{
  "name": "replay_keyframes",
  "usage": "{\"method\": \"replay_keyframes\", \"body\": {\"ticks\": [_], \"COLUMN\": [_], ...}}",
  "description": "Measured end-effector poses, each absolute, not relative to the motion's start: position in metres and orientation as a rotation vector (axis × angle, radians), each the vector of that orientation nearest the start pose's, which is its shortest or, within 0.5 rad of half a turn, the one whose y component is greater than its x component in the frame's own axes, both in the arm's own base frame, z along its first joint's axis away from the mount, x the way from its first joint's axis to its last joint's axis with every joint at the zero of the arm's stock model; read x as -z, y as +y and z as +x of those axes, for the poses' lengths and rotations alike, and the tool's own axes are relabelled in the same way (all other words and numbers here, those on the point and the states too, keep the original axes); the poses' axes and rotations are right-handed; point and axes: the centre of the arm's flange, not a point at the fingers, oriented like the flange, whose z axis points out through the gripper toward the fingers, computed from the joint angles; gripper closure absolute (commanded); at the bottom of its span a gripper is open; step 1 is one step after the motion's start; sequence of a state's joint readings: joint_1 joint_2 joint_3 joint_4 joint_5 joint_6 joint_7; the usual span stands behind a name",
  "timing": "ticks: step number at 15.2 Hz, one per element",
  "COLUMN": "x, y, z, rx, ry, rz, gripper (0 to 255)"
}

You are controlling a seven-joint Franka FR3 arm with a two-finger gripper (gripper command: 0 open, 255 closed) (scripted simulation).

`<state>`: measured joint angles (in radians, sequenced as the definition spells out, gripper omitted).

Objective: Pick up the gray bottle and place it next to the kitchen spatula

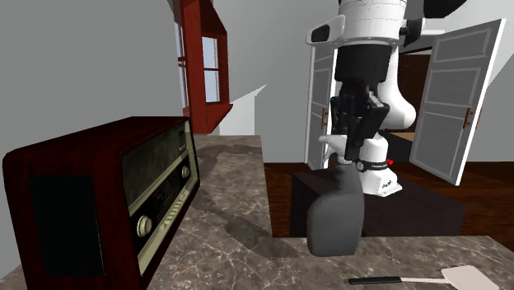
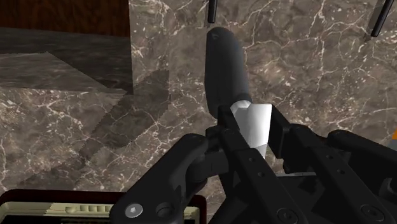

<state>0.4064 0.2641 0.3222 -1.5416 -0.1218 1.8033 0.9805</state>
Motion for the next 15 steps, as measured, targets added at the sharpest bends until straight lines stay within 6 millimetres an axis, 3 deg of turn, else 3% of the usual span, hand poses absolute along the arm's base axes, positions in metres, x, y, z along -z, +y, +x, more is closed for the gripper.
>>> {"method": "replay_keyframes", "body": {"ticks": [15], "x": [-0.508], "y": [0.577], "z": [0.400], "rx": [0.055], "ry": [0.371], "rz": [-3.133], "gripper": [255]}}
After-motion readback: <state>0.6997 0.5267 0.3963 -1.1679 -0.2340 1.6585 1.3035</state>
